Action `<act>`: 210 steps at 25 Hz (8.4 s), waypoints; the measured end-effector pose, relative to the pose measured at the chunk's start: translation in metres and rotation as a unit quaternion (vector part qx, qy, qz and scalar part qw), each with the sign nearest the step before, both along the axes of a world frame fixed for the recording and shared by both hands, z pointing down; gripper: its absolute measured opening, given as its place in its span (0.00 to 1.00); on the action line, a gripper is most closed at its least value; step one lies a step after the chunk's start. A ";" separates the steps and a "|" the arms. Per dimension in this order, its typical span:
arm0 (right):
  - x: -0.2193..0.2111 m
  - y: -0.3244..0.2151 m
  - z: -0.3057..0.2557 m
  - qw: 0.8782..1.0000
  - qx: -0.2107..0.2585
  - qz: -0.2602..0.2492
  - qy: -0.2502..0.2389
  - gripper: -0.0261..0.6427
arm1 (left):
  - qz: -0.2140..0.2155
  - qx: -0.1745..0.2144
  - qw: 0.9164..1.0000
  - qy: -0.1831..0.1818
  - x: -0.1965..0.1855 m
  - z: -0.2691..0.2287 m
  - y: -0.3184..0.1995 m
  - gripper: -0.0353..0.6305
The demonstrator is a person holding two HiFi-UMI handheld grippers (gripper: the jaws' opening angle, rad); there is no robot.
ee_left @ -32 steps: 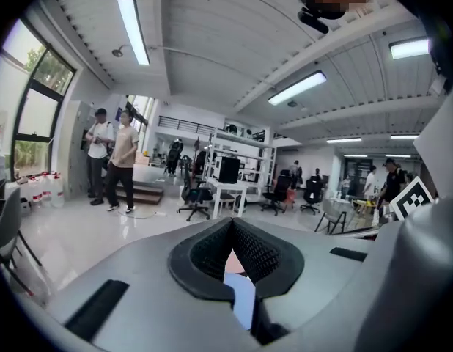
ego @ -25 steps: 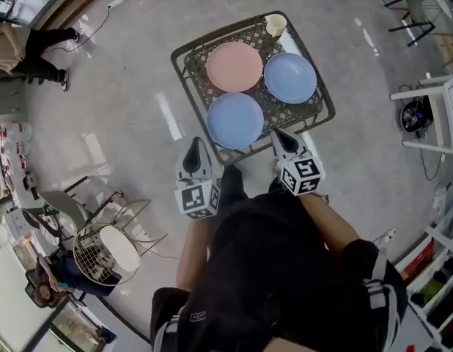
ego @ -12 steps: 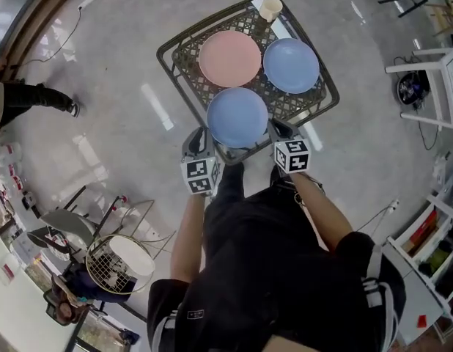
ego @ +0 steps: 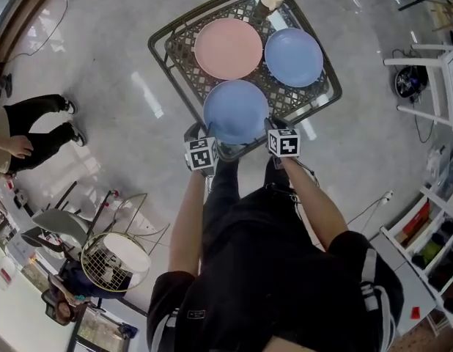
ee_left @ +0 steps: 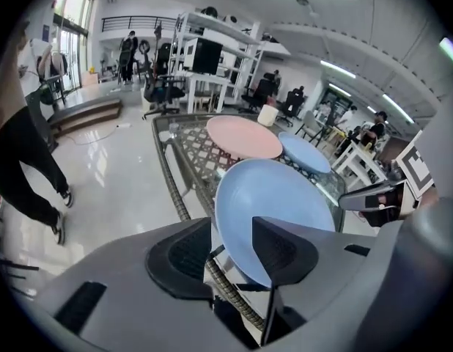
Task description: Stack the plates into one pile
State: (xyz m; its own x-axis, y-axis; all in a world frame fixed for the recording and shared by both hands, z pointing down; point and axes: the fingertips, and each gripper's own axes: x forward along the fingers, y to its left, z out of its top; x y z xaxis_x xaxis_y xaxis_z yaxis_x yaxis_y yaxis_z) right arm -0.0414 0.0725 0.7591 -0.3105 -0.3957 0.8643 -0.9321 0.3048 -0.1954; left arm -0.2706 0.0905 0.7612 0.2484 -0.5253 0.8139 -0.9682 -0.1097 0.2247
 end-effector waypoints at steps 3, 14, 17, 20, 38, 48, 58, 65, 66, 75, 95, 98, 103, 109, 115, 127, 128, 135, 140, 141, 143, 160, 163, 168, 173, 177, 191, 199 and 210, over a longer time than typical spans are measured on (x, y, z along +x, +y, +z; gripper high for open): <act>0.005 0.006 0.020 1.000 -0.025 0.010 0.012 0.15 | -0.007 -0.034 0.999 -0.002 -0.001 0.024 0.009 0.33; 0.007 0.009 0.041 0.998 -0.047 0.040 0.002 0.15 | -0.001 -0.049 0.999 0.013 0.007 0.049 0.009 0.22; 0.004 0.008 0.044 0.998 -0.048 0.040 0.000 0.13 | -0.002 -0.050 0.999 0.007 0.008 0.050 0.008 0.19; 0.004 0.009 0.043 0.998 -0.051 0.047 0.001 0.11 | 0.002 -0.051 0.999 0.002 0.008 0.049 0.010 0.19; -0.018 0.014 -0.025 0.999 -0.030 0.011 -0.013 0.10 | -0.041 -0.016 0.999 0.009 -0.011 -0.030 0.034 0.19; 0.005 -0.031 -0.062 1.000 -0.002 0.007 -0.027 0.10 | -0.054 0.023 0.998 0.006 0.011 -0.074 -0.006 0.19; 0.048 -0.093 -0.073 0.997 -0.009 -0.059 -0.049 0.10 | -0.127 0.018 0.992 -0.005 0.061 -0.087 -0.041 0.18; 0.098 -0.154 -0.078 0.995 -0.006 -0.087 -0.054 0.09 | -0.166 0.021 0.986 0.007 0.119 -0.088 -0.081 0.18; 0.106 -0.163 -0.078 0.995 -0.006 -0.089 -0.054 0.09 | -0.170 0.023 0.985 0.008 0.127 -0.088 -0.089 0.18; 0.168 -0.208 -0.071 0.993 -0.015 -0.105 -0.056 0.09 | -0.198 0.020 0.980 0.012 0.187 -0.073 -0.134 0.17; 0.222 -0.257 0.004 0.991 -0.062 -0.118 -0.009 0.09 | -0.215 -0.040 0.975 0.027 0.247 0.006 -0.173 0.17; 0.225 -0.258 0.011 0.991 -0.067 -0.120 -0.002 0.09 | -0.214 -0.050 0.975 0.031 0.251 0.015 -0.171 0.17; 0.229 -0.260 0.019 0.990 -0.073 -0.123 0.005 0.09 | -0.212 -0.062 0.975 0.037 0.257 0.024 -0.170 0.18; 0.231 -0.264 0.027 0.988 -0.079 -0.129 0.014 0.09 | -0.210 -0.074 0.974 0.032 0.260 0.029 -0.175 0.18; 0.233 -0.268 0.026 0.988 -0.075 -0.132 0.019 0.09 | -0.213 -0.087 0.973 0.036 0.264 0.032 -0.174 0.19; 0.225 -0.268 -0.005 0.989 0.004 -0.146 -0.002 0.15 | -0.221 -0.062 0.973 0.033 0.252 0.002 -0.164 0.26; 0.220 -0.267 -0.012 0.988 0.019 -0.152 -0.008 0.15 | -0.223 -0.054 0.973 0.031 0.249 -0.003 -0.163 0.26; 0.185 -0.252 -0.057 0.982 0.087 -0.160 -0.058 0.09 | -0.251 0.044 0.967 0.019 0.214 -0.071 -0.160 0.12; 0.137 -0.253 -0.087 0.973 0.122 -0.172 -0.094 0.06 | -0.241 0.105 0.965 -0.001 0.176 -0.112 -0.162 0.08; 0.127 -0.253 -0.091 0.972 0.125 -0.171 -0.097 0.06 | -0.242 0.110 0.964 -0.003 0.166 -0.116 -0.160 0.08; 0.108 -0.247 -0.101 0.972 0.125 -0.166 -0.109 0.05 | -0.247 0.114 0.962 -0.003 0.148 -0.123 -0.151 0.08; -0.020 -0.282 -0.076 0.972 0.097 -0.196 -0.081 0.06 | -0.269 0.095 0.958 0.009 0.030 -0.090 -0.176 0.08; -0.028 -0.290 -0.059 0.975 0.076 -0.197 -0.063 0.06 | -0.271 0.079 0.959 0.019 0.020 -0.073 -0.181 0.08; -0.036 -0.298 -0.024 0.979 0.029 -0.199 -0.037 0.19 | -0.274 0.039 0.960 0.043 0.010 -0.039 -0.186 0.14; -0.034 -0.306 0.002 0.982 0.007 -0.187 -0.009 0.19 | -0.278 -0.001 0.959 0.061 0.006 -0.005 -0.181 0.26; -0.040 -0.319 0.016 0.983 -0.002 -0.185 0.005 0.19 | -0.279 -0.017 0.957 0.072 0.005 0.012 -0.184 0.27; -0.040 -0.321 0.043 0.981 -0.038 -0.187 0.030 0.13 | -0.258 -0.045 0.962 0.071 0.012 0.036 -0.191 0.18; -0.043 -0.315 0.035 0.985 -0.041 -0.170 0.010 0.10 | -0.265 -0.035 0.962 0.064 0.006 0.025 -0.189 0.16; -0.029 -0.302 -0.025 0.984 -0.005 -0.174 -0.034 0.09 | -0.266 0.010 0.964 0.025 0.023 -0.043 -0.173 0.16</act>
State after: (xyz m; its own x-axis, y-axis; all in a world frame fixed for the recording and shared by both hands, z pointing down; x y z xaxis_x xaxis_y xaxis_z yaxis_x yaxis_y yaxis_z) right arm -0.0701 -0.2293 0.7343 -0.4830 -0.2466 0.8402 -0.7561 0.6013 -0.2583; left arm -0.2477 -0.0826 0.7185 -0.0215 -0.6048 0.7961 -0.8765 0.3945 0.2760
